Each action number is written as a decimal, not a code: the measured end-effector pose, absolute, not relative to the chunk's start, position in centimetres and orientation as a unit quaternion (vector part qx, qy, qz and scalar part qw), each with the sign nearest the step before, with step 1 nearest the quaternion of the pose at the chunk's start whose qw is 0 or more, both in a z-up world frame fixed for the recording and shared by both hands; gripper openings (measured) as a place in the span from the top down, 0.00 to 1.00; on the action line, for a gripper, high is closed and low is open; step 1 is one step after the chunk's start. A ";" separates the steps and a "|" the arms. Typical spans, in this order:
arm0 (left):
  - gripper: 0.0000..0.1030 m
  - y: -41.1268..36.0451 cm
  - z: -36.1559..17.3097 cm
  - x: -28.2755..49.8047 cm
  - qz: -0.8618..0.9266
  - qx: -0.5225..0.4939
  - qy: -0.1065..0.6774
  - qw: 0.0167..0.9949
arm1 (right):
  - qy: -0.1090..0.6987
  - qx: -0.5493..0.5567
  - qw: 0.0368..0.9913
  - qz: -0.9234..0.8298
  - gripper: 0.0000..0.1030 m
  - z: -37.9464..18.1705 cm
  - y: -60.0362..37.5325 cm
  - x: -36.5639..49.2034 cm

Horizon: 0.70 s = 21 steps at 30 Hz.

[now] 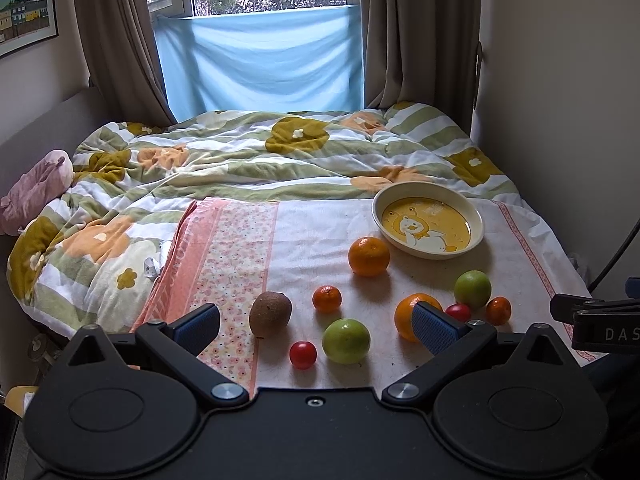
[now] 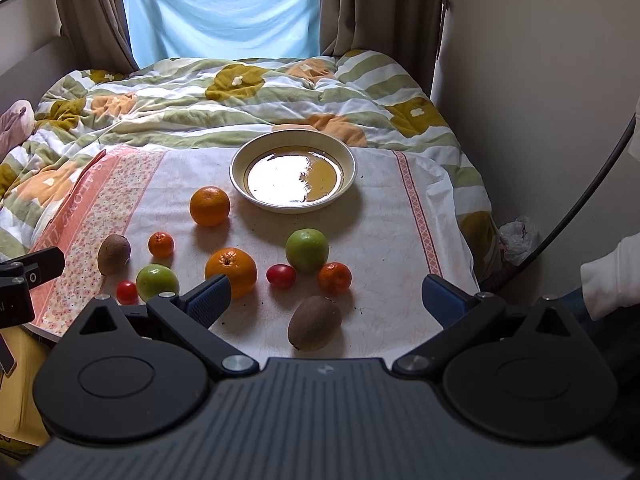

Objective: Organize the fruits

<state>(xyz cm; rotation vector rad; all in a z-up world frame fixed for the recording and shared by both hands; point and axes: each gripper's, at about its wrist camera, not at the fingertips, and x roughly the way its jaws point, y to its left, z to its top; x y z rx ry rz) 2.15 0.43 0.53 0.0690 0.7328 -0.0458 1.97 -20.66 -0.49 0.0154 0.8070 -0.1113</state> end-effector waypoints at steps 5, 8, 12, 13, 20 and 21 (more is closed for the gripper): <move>0.00 0.7 0.9 2.4 -0.022 0.038 0.356 0.934 | 0.392 0.008 0.918 -0.054 0.00 -0.5 -20.7 1.9; 0.00 0.5 0.8 2.1 -0.020 0.039 0.353 0.935 | 0.392 0.008 0.919 -0.055 0.00 -0.5 -20.7 2.0; 0.00 0.4 0.7 1.8 -0.017 0.040 0.350 0.936 | 0.391 0.008 0.919 -0.054 0.00 -0.5 -20.7 2.1; 0.00 0.5 0.8 1.7 -0.017 0.040 0.348 0.936 | 0.390 0.008 0.919 -0.054 0.00 -0.4 -20.6 2.2; 0.00 0.4 1.6 1.2 -0.010 0.041 0.343 0.938 | 0.390 0.005 0.920 -0.044 0.00 0.7 -20.8 2.1; 0.00 0.6 1.7 1.2 -0.008 0.040 0.343 0.938 | 0.388 0.004 0.921 -0.041 0.00 0.9 -20.9 2.0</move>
